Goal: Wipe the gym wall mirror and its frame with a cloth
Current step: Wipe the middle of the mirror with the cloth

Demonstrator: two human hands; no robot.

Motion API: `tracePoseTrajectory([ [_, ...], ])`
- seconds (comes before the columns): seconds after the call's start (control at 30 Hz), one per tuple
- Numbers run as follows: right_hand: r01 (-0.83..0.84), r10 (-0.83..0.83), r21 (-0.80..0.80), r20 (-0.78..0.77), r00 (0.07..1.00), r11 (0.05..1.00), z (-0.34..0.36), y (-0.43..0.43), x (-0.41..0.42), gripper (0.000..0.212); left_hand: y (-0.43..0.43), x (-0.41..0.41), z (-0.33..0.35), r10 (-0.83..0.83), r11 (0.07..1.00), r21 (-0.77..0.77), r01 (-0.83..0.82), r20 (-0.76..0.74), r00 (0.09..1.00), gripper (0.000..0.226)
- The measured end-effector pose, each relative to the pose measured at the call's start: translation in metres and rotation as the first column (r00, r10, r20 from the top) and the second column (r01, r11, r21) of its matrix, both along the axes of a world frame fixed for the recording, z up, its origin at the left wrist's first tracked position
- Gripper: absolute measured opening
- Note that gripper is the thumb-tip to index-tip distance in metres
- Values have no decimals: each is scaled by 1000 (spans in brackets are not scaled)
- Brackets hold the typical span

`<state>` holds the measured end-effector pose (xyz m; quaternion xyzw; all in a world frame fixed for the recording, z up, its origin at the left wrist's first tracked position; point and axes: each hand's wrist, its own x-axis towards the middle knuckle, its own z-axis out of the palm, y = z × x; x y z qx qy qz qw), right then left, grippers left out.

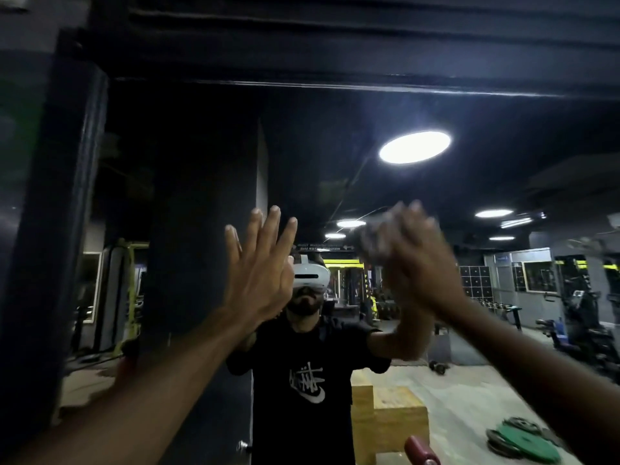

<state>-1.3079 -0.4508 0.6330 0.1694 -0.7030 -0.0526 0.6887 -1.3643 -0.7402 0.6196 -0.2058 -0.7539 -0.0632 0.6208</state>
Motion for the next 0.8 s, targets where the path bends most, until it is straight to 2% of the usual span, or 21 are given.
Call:
tracePoseTrajectory([
  [0.03, -9, 2, -210, -33, 999, 978, 36, 10, 3, 48, 1, 0, 3, 11, 1000, -3, -11, -12, 1000, 70],
  [0.07, -36, 18, -407, -49, 999, 913, 67, 16, 5, 47, 4, 0, 7, 23, 1000, -15, -23, -22, 999, 70],
  [0.1, -59, 41, -553, -45, 998, 831, 84, 13, 7, 46, 6, 1, 11, 31, 999, -28, -32, -28, 999, 70],
  [0.13, -69, 47, -598, -53, 997, 798, 87, 3, 6, 45, 10, 3, 16, 36, 999, -36, -37, -27, 999, 70],
  [0.2, -81, 53, -468, -74, 996, 880, 53, -29, -6, 43, 18, 6, 22, 23, 999, -28, -23, 5, 1000, 69],
  [0.27, -49, 49, -155, -1, 999, 987, -7, -44, -13, 49, 25, 8, 17, 10, 1000, -12, -10, 18, 1000, 68],
  [0.3, -1, 1, 6, 51, 999, 1000, -30, -37, -13, 52, 28, 7, 11, 19, 1000, -22, -19, 11, 1000, 68],
  [0.37, 63, -81, 258, 61, 995, 964, -24, -2, -10, 56, 29, 4, 0, 36, 997, -64, -36, -6, 999, 67],
  [0.4, 69, -86, 264, 52, 995, 962, -7, 15, -7, 57, 30, 4, -5, 41, 996, -79, -42, -6, 999, 67],
  [0.43, 52, -60, 164, 44, 997, 985, 15, 27, -3, 56, 30, 4, -7, 49, 995, -84, -49, -7, 999, 67],
  [0.47, 25, -25, -10, 30, 999, 1000, 37, 35, 0, 52, 31, 4, -9, 57, 995, -83, -57, -3, 998, 68],
  [0.53, -40, 47, -360, 10, 999, 932, 64, 35, 3, 48, 35, 5, -13, 62, 995, -83, -61, 11, 998, 70],
  [0.57, -68, 76, -440, -1, 997, 895, 61, 26, 2, 46, 37, 5, -15, 62, 994, -88, -61, 15, 998, 72],
  [0.63, -85, 88, -382, -9, 996, 920, 20, 2, -5, 45, 40, 5, -23, 66, 993, -98, -64, 11, 998, 75],
  [0.73, -55, 60, -54, 110, 992, 997, -91, -13, -9, 53, 43, 10, -41, 41, 994, -100, -37, 38, 998, 73],
  [0.8, 4, -29, 166, 147, 989, 986, -135, 3, -3, 60, 48, 14, -51, 21, 990, -139, -14, 44, 999, 68],
])
